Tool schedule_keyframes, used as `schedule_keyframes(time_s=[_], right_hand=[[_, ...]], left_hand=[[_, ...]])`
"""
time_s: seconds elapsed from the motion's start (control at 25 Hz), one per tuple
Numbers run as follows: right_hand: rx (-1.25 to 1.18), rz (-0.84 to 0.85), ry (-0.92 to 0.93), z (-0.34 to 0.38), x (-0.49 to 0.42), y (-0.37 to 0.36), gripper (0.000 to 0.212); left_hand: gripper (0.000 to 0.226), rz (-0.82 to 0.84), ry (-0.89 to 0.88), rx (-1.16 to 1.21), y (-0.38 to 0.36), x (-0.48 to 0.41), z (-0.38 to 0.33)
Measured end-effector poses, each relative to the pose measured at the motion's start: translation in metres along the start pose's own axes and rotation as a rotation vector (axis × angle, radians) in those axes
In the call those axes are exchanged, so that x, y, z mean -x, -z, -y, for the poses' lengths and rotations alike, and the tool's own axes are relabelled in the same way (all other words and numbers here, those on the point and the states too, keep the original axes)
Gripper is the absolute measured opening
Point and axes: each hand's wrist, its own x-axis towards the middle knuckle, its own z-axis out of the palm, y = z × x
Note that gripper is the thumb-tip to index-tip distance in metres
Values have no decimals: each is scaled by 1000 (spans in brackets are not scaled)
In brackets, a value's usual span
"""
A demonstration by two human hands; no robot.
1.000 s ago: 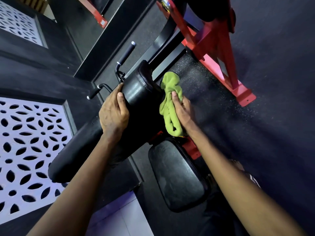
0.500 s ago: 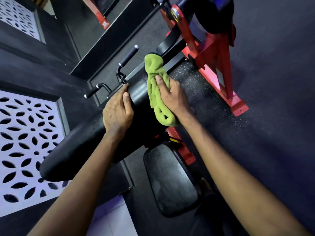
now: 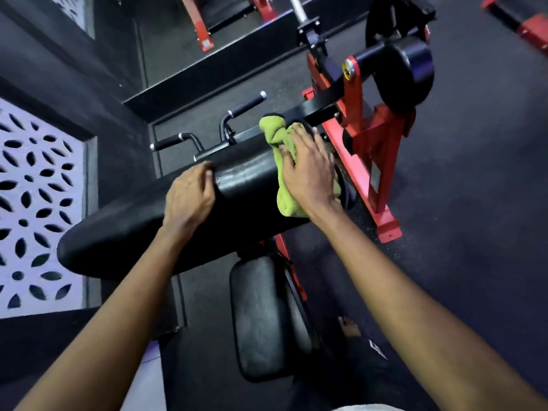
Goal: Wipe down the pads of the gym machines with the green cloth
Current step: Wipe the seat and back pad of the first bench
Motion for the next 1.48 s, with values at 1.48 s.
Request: schedule_keyframes(time_s=[1.48], right_hand=[[513,195,285,136,54,-103,63]], left_hand=[[39,-334,122,-3,30,79,263]])
